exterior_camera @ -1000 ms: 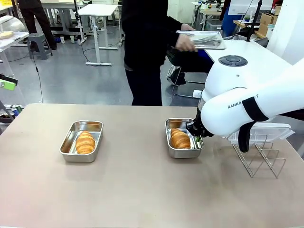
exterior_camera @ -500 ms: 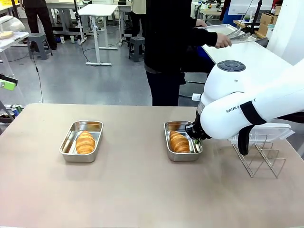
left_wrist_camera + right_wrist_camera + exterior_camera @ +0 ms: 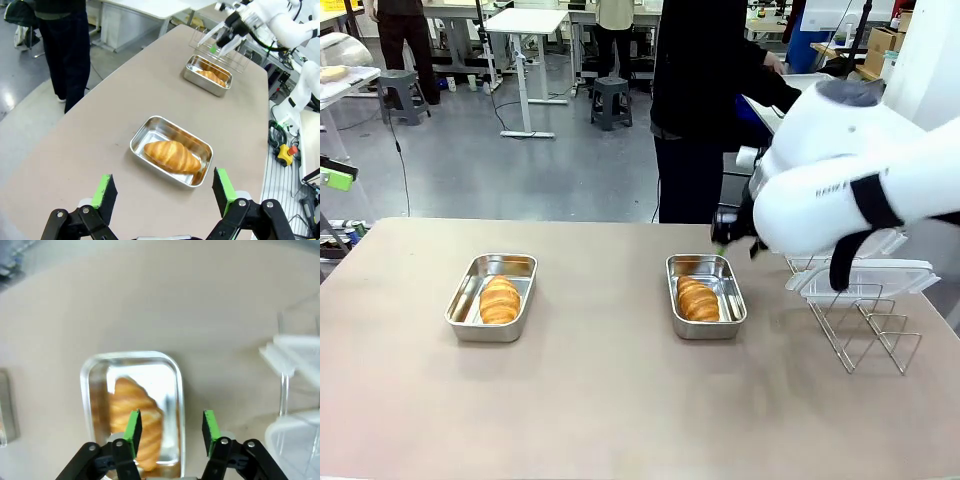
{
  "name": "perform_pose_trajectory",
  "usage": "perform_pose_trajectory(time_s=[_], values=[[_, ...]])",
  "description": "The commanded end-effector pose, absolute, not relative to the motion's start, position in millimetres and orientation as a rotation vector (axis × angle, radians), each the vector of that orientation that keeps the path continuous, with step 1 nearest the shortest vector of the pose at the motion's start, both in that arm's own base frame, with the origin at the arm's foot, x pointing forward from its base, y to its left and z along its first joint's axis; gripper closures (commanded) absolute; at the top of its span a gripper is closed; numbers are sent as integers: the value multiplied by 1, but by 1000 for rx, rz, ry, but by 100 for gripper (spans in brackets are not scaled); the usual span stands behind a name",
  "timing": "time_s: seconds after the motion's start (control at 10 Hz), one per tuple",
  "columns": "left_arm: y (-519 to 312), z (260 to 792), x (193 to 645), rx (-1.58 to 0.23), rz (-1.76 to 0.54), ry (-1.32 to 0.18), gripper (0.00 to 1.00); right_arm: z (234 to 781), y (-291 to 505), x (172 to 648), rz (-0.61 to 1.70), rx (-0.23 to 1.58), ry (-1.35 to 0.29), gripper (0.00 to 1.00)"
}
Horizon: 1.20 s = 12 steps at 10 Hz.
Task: Place the bread in airtight containers.
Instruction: Once an object is inside an Airtight Container , place the container in the center of the table.
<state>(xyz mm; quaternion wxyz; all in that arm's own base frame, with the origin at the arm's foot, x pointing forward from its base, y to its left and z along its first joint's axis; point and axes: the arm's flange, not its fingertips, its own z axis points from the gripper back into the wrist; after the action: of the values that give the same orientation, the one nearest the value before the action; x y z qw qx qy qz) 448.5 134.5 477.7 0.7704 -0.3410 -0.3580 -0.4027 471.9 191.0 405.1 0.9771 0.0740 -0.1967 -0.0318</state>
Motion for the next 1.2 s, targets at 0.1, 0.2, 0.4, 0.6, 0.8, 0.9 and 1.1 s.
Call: perform_pose_trajectory(time_s=[0.1,0.2,0.4,0.6,0.8,0.9,1.1], values=[[134,479,448,-745,-885,-785,0,462,156,478,120,360,-548,0],[134,479,448,-745,-885,-785,0,478,147,476,196,410,-608,0],[134,479,448,-745,-885,-785,0,499,114,471,320,489,-674,0],[134,479,448,-745,-885,-785,0,511,79,464,463,529,-677,0],[134,479,448,-745,-885,-785,0,519,42,440,633,591,-720,0],[134,479,448,-745,-885,-785,0,515,26,433,698,618,-725,0],[134,479,448,-745,-885,-785,0,506,-2,413,877,643,-741,0]])
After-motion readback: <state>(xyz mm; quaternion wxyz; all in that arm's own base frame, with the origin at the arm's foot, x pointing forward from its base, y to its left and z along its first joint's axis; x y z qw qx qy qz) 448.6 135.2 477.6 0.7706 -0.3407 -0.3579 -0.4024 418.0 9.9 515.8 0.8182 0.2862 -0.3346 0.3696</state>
